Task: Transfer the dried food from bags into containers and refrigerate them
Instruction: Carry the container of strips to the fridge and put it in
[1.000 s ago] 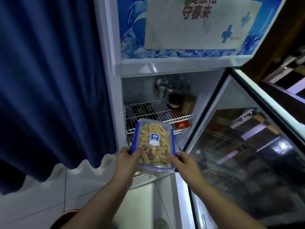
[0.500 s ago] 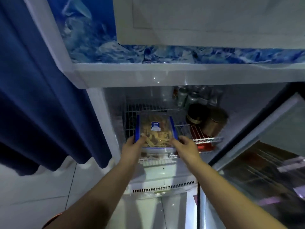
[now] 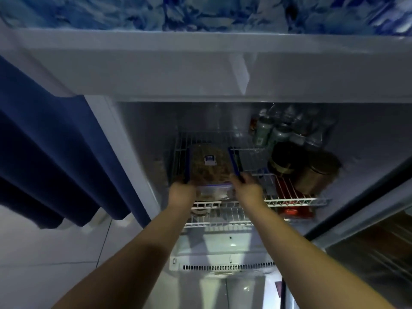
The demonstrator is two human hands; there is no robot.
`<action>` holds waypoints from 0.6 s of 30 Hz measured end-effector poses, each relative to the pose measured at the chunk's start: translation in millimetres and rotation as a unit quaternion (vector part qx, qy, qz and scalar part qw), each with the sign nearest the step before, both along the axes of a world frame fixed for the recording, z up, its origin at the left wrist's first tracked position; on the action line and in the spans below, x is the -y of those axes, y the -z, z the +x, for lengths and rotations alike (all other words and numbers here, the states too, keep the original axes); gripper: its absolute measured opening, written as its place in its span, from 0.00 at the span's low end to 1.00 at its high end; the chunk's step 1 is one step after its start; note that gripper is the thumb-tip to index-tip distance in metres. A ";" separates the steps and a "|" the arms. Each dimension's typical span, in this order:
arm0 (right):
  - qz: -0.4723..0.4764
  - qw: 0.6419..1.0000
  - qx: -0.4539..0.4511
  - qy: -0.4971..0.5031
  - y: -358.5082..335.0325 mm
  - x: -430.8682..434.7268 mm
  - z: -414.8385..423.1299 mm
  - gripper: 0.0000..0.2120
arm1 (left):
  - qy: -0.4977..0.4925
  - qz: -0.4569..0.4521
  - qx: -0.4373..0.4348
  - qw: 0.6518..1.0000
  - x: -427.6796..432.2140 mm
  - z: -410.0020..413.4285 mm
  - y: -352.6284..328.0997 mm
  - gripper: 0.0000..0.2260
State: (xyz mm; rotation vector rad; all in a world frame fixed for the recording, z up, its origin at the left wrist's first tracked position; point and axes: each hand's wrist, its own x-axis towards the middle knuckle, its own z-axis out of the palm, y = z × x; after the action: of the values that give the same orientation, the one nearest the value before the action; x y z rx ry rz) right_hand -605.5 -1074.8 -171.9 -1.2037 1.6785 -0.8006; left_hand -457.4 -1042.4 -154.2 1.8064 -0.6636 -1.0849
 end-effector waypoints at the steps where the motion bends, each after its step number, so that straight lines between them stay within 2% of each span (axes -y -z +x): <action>1: -0.003 1.000 -0.013 -0.009 -0.5 1.3 1.7 0.24 | -0.002 0.015 0.019 1.000 4.3 0.1 0.9 0.14; 2: -0.004 1.000 -0.016 -0.018 -0.3 1.1 3.2 0.22 | 0.020 0.026 0.062 0.998 4.4 0.6 -2.8 0.15; 4: -0.002 1.000 -0.010 -0.029 0.4 -2.7 5.5 0.21 | 0.103 0.059 0.209 0.971 1.5 -1.0 -4.6 0.16; 5: 0.000 0.999 -0.008 -0.036 2.2 -4.5 6.4 0.22 | 0.102 0.087 0.251 0.959 2.1 0.8 -2.0 0.17; 7: 0.010 0.999 -0.015 -0.046 5.2 -8.1 7.0 0.23 | 0.137 0.078 0.276 0.948 2.0 4.3 8.1 0.17; 8: 0.010 0.999 -0.017 -0.048 4.8 -10.1 7.0 0.22 | 0.131 0.085 0.281 0.947 3.5 3.9 9.8 0.17; 10: 0.003 0.999 -0.017 -0.051 2.4 -14.0 5.9 0.19 | 0.129 0.061 0.223 0.964 0.1 2.4 14.7 0.16; 12: -0.006 0.998 -0.008 -0.060 -1.3 -21.4 2.7 0.15 | 0.045 0.027 0.087 0.995 -3.7 2.7 12.4 0.14; 15: -0.033 0.996 -0.033 -0.077 -3.9 -37.1 -2.9 0.10 | 0.051 0.000 0.113 0.992 -23.8 3.0 -1.2 0.11; 18: -0.056 0.989 -0.097 -0.095 -7.7 -54.2 -5.6 0.13 | 0.100 -0.011 0.119 0.988 -50.9 5.5 -20.0 0.09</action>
State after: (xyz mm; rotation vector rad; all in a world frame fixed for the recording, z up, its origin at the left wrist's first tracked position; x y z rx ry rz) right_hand -611.2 -1020.6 -164.2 -1.5375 1.6590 -0.6850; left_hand -452.0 -991.5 -134.2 1.8979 -1.0138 -0.9941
